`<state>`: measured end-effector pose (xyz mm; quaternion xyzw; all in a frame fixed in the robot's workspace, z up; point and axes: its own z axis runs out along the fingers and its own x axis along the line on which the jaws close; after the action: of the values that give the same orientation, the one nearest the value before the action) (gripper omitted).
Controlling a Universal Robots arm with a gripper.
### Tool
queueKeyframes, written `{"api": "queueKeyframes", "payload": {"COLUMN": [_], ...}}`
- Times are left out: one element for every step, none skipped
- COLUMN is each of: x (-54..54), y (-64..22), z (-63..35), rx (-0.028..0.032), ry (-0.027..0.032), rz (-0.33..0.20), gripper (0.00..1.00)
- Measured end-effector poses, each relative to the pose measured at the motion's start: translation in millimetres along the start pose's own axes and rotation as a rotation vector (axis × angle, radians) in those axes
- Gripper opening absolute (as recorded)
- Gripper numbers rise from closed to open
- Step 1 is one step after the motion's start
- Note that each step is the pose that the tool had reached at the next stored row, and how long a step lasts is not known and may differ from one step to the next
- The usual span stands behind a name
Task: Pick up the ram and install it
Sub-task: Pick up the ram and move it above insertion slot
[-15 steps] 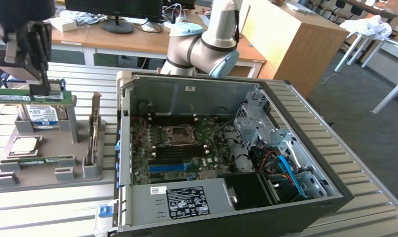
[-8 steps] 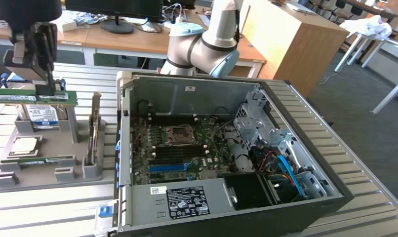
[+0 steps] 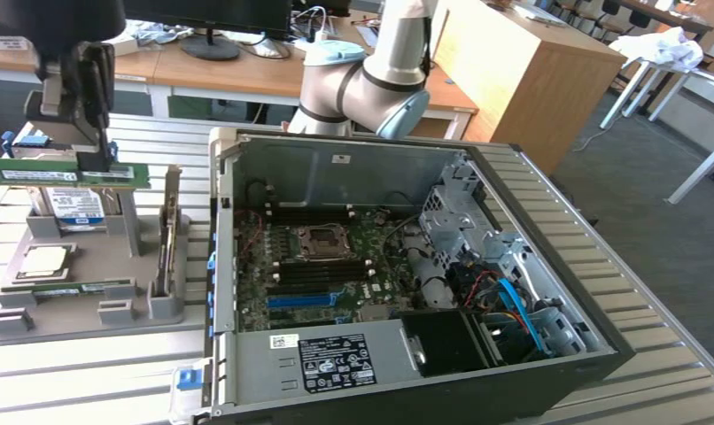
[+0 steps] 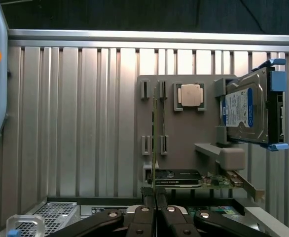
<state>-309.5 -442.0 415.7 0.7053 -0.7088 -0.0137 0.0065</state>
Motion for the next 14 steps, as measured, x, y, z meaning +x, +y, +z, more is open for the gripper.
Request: {"api": "queueKeyframes", "payload": {"x": [0.0, 0.0, 0.0, 0.0, 0.0, -0.1, 0.0, -0.1, 0.0, -0.1, -0.1, -0.1, -0.1, -0.1], "y": [-1.4, -2.8, -4.1, -5.4, -6.7, -8.0, -9.2, -10.6, -12.1, -13.9, -15.9, -18.0, -20.1, -22.0], "z": [0.0, -0.1, -0.1, -0.1, -0.2, -0.2, -0.3, -0.3, -0.3, -0.3, -0.4, -0.5, -0.6, -0.6], "rx": [0.0000, 0.0000, 0.0000, 0.0000, 0.0000, 0.0001, 0.0000, -0.0001, 0.0000, 0.0000, 0.0000, 0.0000, 0.0000, 0.0000], "ry": [-0.0001, -0.0002, -0.0003, -0.0005, -0.0006, -0.0007, -0.0007, -0.0009, -0.0011, -0.0014, -0.0015, -0.0017, -0.0019, -0.0020], "rz": [0.000, 0.000, 0.000, 0.000, 0.000, 0.000, 0.000, 0.000, 0.000, 0.000, 0.000, 0.000, 0.000, 0.000], "gripper": [0.11, 0.11, 0.11, 0.11, 0.11, 0.11, 0.11, 0.11, 0.11, 0.11, 0.11, 0.11, 0.11, 0.11]}}
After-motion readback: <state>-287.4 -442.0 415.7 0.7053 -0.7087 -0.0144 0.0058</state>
